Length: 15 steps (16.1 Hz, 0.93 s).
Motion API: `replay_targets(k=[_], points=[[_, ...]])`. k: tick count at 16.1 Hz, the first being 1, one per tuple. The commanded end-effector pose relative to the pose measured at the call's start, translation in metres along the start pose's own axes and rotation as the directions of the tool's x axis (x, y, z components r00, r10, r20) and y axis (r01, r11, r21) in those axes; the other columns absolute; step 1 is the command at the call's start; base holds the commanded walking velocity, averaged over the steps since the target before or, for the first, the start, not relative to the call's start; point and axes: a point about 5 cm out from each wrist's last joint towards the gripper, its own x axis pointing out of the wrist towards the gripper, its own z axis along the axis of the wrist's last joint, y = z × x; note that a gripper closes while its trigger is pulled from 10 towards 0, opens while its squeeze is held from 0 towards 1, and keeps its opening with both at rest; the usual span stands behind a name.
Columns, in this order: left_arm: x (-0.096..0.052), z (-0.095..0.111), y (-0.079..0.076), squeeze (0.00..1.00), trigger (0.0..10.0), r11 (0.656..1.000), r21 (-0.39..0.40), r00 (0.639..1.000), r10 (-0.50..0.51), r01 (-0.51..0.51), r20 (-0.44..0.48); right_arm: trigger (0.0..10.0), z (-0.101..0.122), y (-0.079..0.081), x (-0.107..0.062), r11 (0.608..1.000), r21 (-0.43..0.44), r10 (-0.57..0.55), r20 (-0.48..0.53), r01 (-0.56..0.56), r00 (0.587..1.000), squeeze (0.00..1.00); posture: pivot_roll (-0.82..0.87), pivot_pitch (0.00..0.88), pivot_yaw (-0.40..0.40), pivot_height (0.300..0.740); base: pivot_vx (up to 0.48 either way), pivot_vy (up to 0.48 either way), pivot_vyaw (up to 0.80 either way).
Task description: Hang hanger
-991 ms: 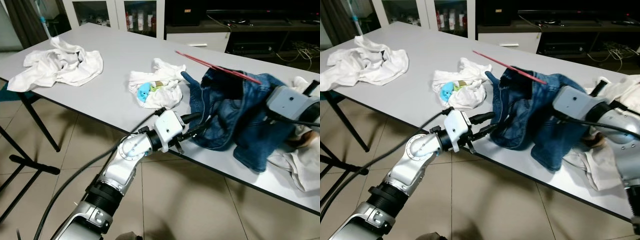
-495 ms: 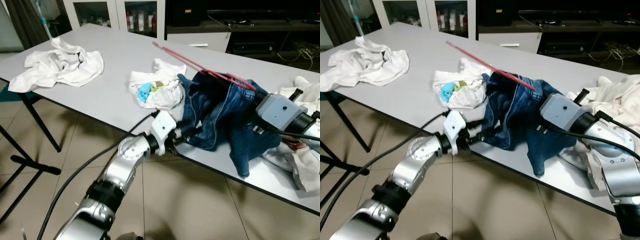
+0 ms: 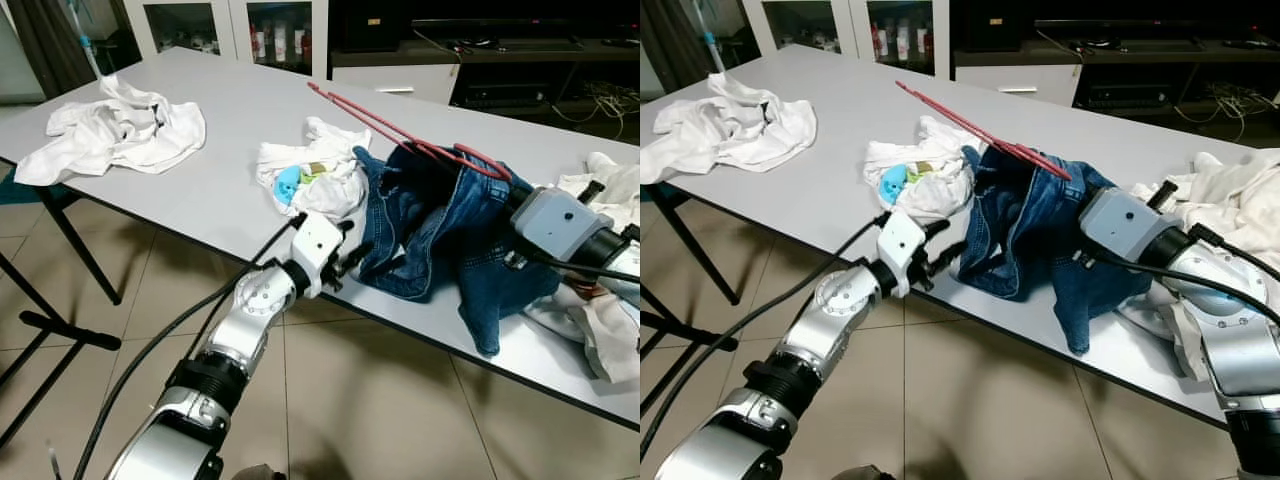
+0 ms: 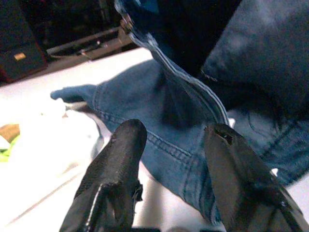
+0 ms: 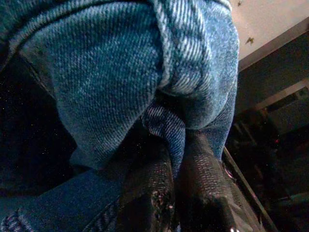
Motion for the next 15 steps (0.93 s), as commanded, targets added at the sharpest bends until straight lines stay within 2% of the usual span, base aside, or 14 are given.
replay_targets(k=[1, 6, 8, 10, 12, 13, 15], points=[[0.002, 0.0, -0.007, 0.0, 10.0, 0.999, -0.018, 0.999, -0.04, 0.04, -0.002, 0.0, 0.01, -0.008, 0.003, 0.999, -0.022, -0.042, 0.035, 0.043, 0.999, 0.0, -0.02, 0.0, 0.027, 0.723, 0.0, 0.0, 0.0], [0.004, 0.005, -0.02, 0.0, 10.0, 0.994, -0.042, 0.994, -0.095, 0.097, 0.046, 0.0, 0.004, -0.014, 0.012, 0.991, -0.038, -0.13, -0.017, 0.129, 0.991, 0.0, -0.02, 0.0, 0.025, 0.723, 0.0, 0.0, 0.0], [0.003, -0.001, -0.021, 0.0, 10.0, 0.994, -0.039, 0.995, -0.1, 0.101, 0.012, 0.0, 0.009, -0.01, 0.015, 0.993, -0.032, -0.116, 0.0, 0.116, 0.993, 0.0, -0.02, 0.0, 0.023, 0.723, 0.0, 0.0, 0.0], [0.0, -0.012, -0.011, 0.0, 10.0, 0.999, -0.02, 0.998, -0.029, 0.028, -0.051, 0.0, 0.016, -0.005, 0.014, 0.996, -0.007, -0.089, 0.043, 0.089, 0.995, 0.0, -0.02, 0.0, 0.023, 0.723, 0.0, 0.0, 0.0], [-0.001, -0.014, -0.006, 0.0, 10.0, 1.0, -0.016, 0.997, 0.004, -0.006, -0.08, 0.0, 0.015, -0.003, 0.011, 0.997, -0.001, -0.077, 0.045, 0.077, 0.996, 0.0, -0.02, 0.0, 0.025, 0.723, 0.0, 0.0, 0.0], [-0.002, -0.02, -0.004, 0.0, 10.0, 1.0, -0.023, 0.991, 0.017, -0.02, -0.129, 0.0, 0.016, -0.003, 0.009, 0.997, 0.005, -0.078, 0.05, 0.078, 0.996, 0.0, -0.02, 0.0, 0.026, 0.723, 0.0, 0.0, 0.0], [-0.003, -0.026, -0.002, 0.0, 10.0, 0.999, -0.021, 0.985, 0.042, -0.047, -0.169, 0.0, 0.019, -0.005, 0.008, 0.996, 0.011, -0.084, 0.059, 0.084, 0.995, 0.0, -0.02, 0.0, 0.029, 0.723, 0.0, 0.0, 0.0]])
